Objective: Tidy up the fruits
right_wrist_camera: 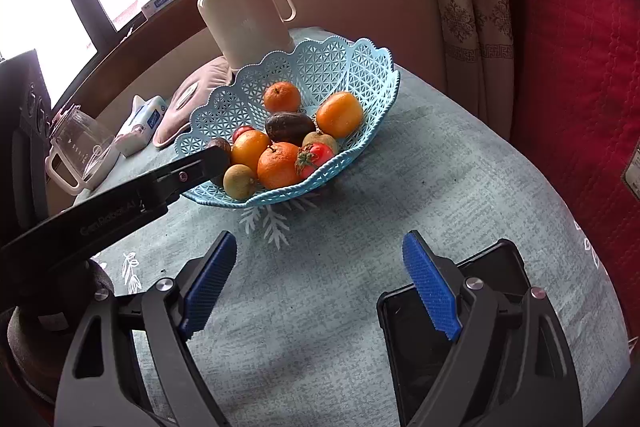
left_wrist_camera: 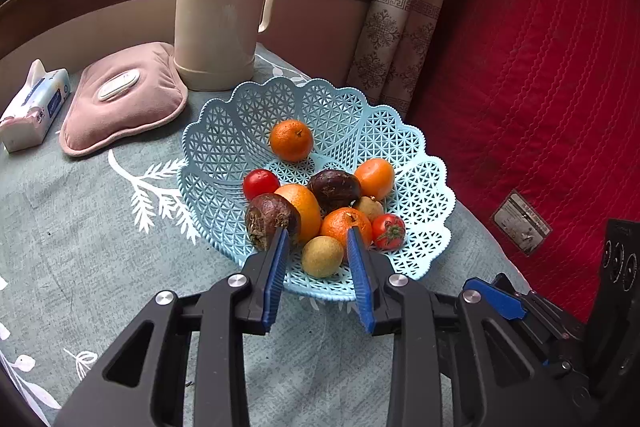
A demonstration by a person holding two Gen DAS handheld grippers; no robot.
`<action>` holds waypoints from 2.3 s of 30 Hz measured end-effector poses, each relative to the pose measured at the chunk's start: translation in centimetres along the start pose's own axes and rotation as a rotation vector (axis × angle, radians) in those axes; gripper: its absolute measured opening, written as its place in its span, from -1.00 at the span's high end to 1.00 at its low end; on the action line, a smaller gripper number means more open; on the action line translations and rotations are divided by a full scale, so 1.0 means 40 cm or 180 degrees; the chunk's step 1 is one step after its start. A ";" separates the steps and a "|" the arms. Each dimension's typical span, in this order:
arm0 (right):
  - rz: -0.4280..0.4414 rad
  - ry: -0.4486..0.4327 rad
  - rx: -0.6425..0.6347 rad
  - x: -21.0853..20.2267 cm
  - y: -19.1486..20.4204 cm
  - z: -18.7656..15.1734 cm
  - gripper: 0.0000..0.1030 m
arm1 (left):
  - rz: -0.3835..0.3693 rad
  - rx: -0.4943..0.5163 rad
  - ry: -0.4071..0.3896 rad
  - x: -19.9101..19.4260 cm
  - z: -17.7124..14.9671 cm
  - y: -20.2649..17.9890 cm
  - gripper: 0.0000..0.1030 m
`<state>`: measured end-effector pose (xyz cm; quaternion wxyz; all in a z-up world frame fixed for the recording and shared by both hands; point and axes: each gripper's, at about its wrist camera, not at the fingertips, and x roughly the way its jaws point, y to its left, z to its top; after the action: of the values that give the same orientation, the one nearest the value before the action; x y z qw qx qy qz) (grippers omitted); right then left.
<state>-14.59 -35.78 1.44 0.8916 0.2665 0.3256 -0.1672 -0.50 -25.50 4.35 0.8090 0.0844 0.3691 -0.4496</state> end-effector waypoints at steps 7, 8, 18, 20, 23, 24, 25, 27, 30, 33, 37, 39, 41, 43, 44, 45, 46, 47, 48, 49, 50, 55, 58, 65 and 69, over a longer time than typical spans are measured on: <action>-0.0019 0.0019 0.0000 0.002 0.002 -0.003 -0.68 | 0.0030 -0.0083 -0.0120 -0.037 -0.005 0.021 -0.16; -0.0020 0.0020 0.0001 0.002 0.002 -0.003 -0.69 | 0.0043 -0.0100 -0.0124 -0.041 -0.006 0.027 -0.19; -0.0075 -0.0028 -0.0027 -0.006 0.008 0.002 -0.83 | 0.0578 0.0090 -0.0267 -0.075 -0.026 0.047 -0.63; -0.0093 -0.0046 -0.0041 -0.010 0.009 0.003 -0.85 | 0.0645 0.0139 -0.0293 -0.079 -0.027 0.043 -0.71; -0.0117 -0.0074 -0.0043 -0.016 0.008 0.006 -0.86 | 0.0757 0.0170 -0.0323 -0.087 -0.031 0.040 -0.73; -0.0125 -0.0084 -0.0045 -0.018 0.007 0.007 -0.86 | 0.0783 0.0175 -0.0325 -0.089 -0.032 0.041 -0.73; -0.0133 -0.0095 -0.0050 -0.020 0.008 0.009 -0.86 | 0.0809 0.0182 -0.0330 -0.092 -0.033 0.041 -0.73; -0.0144 -0.0112 -0.0063 -0.025 0.009 0.011 -0.87 | 0.0858 0.0196 -0.0348 -0.096 -0.034 0.040 -0.73; -0.0167 -0.0128 -0.0101 -0.028 0.014 0.013 -0.87 | 0.0878 0.0193 -0.0372 -0.103 -0.034 0.041 -0.79; -0.0181 -0.0134 -0.0130 -0.030 0.019 0.013 -0.87 | 0.0932 0.0176 -0.0389 -0.107 -0.033 0.045 -0.79; -0.0203 -0.0140 -0.0155 -0.032 0.023 0.013 -0.88 | 0.1027 0.0184 -0.0401 -0.108 -0.034 0.047 -0.79; -0.0216 -0.0148 -0.0168 -0.034 0.025 0.013 -0.87 | 0.1050 0.0194 -0.0416 -0.111 -0.034 0.046 -0.79; -0.0222 -0.0152 -0.0180 -0.036 0.026 0.015 -0.87 | 0.1072 0.0217 -0.0434 -0.114 -0.035 0.042 -0.79; -0.0241 -0.0161 -0.0201 -0.036 0.029 0.017 -0.87 | 0.1111 0.0253 -0.0455 -0.117 -0.035 0.036 -0.79; -0.0255 -0.0169 -0.0216 -0.037 0.030 0.017 -0.87 | 0.1153 0.0276 -0.0463 -0.117 -0.035 0.032 -0.79; -0.0265 -0.0175 -0.0232 -0.038 0.032 0.018 -0.87 | 0.1203 0.0305 -0.0472 -0.117 -0.036 0.027 -0.79; -0.0275 -0.0178 -0.0246 -0.038 0.034 0.018 -0.88 | 0.1257 0.0334 -0.0477 -0.116 -0.036 0.023 -0.79; -0.0290 -0.0181 -0.0260 -0.038 0.035 0.019 -0.88 | 0.1296 0.0359 -0.0479 -0.115 -0.037 0.019 -0.79; -0.0308 -0.0183 -0.0273 -0.038 0.036 0.019 -0.88 | 0.1311 0.0373 -0.0479 -0.114 -0.037 0.016 -0.79; -0.0322 -0.0184 -0.0283 -0.037 0.038 0.020 -0.88 | 0.1318 0.0374 -0.0477 -0.113 -0.037 0.016 -0.79; -0.0326 -0.0183 -0.0285 -0.037 0.037 0.020 -0.88 | 0.1324 0.0372 -0.0475 -0.112 -0.038 0.016 -0.79; -0.0363 -0.0168 -0.0304 -0.033 0.034 0.021 -0.88 | 0.1371 0.0410 -0.0470 -0.108 -0.041 0.012 -0.79; -0.0386 -0.0169 -0.0325 -0.031 0.035 0.022 -0.88 | 0.1404 0.0436 -0.0481 -0.107 -0.041 0.007 -0.79; -0.0517 -0.0180 -0.0445 -0.027 0.047 0.025 -0.87 | 0.1476 0.0473 -0.0496 -0.108 -0.042 0.001 -0.79; -0.0548 -0.0172 -0.0456 -0.025 0.047 0.029 -0.87 | 0.1487 0.0472 -0.0495 -0.108 -0.041 0.001 -0.79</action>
<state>-13.86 -34.81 3.54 0.8992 0.1686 0.3341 -0.2265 -2.73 -21.82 6.08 0.9085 0.1916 0.2423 -0.2815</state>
